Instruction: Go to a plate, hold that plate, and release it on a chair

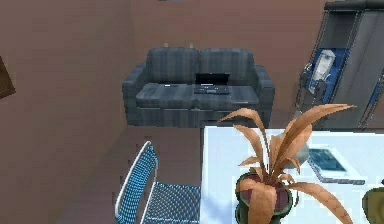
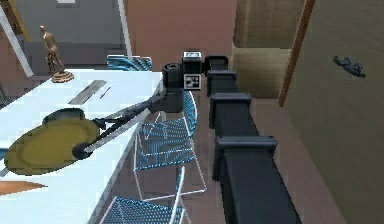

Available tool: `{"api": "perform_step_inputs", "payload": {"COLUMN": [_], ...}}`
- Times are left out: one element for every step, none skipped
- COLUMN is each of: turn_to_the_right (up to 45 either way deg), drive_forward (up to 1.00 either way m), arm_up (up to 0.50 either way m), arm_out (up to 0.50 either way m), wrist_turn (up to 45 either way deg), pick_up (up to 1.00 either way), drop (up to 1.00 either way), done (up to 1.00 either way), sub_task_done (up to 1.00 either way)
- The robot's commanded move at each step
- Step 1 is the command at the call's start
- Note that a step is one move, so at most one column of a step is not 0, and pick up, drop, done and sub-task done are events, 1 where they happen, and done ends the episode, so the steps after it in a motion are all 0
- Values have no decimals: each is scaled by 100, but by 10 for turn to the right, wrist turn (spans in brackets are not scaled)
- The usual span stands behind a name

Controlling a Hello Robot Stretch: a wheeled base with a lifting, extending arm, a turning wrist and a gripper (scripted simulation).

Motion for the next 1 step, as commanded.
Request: {"api": "perform_step_inputs", "payload": {"turn_to_the_right": [0], "drive_forward": [0], "arm_up": [-38], "arm_out": [0], "wrist_turn": [0], "pick_up": [0], "drop": [0], "done": [0], "sub_task_done": [0]}}
